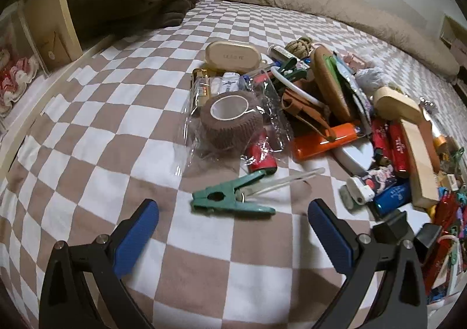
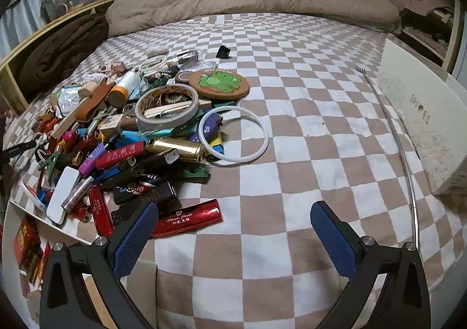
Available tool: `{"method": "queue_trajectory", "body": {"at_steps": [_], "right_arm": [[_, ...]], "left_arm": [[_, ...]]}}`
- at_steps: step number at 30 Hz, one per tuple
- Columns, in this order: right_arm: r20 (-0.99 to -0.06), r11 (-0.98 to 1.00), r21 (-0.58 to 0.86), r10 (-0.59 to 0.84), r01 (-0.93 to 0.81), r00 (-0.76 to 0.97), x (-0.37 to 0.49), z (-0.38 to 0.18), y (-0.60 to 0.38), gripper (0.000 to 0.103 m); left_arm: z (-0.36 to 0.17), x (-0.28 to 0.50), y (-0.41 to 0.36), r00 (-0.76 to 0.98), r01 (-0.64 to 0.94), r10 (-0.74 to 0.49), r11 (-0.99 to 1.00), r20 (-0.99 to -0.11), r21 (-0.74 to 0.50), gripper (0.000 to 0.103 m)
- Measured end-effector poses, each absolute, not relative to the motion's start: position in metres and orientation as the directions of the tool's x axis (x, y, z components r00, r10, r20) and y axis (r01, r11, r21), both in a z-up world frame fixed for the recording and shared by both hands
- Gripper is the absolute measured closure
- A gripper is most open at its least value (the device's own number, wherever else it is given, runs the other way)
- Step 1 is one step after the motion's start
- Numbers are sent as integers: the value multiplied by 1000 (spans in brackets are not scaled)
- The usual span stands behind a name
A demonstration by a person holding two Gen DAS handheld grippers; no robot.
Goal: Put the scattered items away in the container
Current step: 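Lower left tool onto the green clothes clip and close it, then lower right tool onto the red lighter and close it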
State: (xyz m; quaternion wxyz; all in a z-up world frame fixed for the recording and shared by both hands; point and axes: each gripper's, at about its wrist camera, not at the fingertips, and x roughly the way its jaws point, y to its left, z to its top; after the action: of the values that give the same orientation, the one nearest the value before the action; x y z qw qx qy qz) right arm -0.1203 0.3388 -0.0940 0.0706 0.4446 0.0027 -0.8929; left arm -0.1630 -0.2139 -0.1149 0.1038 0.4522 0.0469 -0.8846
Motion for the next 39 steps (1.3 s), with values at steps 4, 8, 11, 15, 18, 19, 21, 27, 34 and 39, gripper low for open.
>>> {"method": "queue_trajectory", "body": {"at_steps": [4, 8, 11, 15, 18, 19, 21, 27, 34, 39], "right_arm": [[-803, -989, 49, -123, 141, -584, -127, -97, 335, 0], [-800, -990, 37, -110, 134, -590, -137, -92, 340, 0], [-800, -993, 17, -86, 120, -594, -145, -90, 345, 0], [-824, -990, 27, -101, 139, -557, -153, -95, 349, 0], [-856, -981, 45, -136, 190, -499, -158, -103, 345, 0], [-867, -976, 47, -146, 214, -477, -159, -105, 343, 0], [-885, -964, 51, -165, 262, -435, -162, -107, 336, 0], [-949, -906, 156, -248, 393, -197, -178, -118, 309, 0], [-985, -859, 118, -164, 499, -50, -182, -130, 274, 0], [-992, -873, 38, -92, 487, -87, -181, -136, 271, 0]], "left_arm": [[-120, -169, -212, -558, 223, -164, -974, -814, 43, 0], [-122, -169, -211, -569, 229, -180, -972, -803, 55, 1], [-120, -165, -208, -595, 243, -204, -968, -778, 67, 13], [-119, -160, -214, -621, 269, -205, -962, -757, 39, 24], [-119, -158, -214, -631, 269, -203, -963, -748, 35, 26], [-120, -158, -213, -633, 267, -206, -963, -746, 39, 27], [-120, -157, -210, -640, 260, -211, -964, -739, 50, 32], [-120, -153, -207, -667, 245, -214, -968, -714, 61, 49], [-118, -147, -207, -692, 235, -191, -971, -696, 32, 50], [-117, -146, -207, -705, 220, -168, -975, -689, 12, 50]]}}
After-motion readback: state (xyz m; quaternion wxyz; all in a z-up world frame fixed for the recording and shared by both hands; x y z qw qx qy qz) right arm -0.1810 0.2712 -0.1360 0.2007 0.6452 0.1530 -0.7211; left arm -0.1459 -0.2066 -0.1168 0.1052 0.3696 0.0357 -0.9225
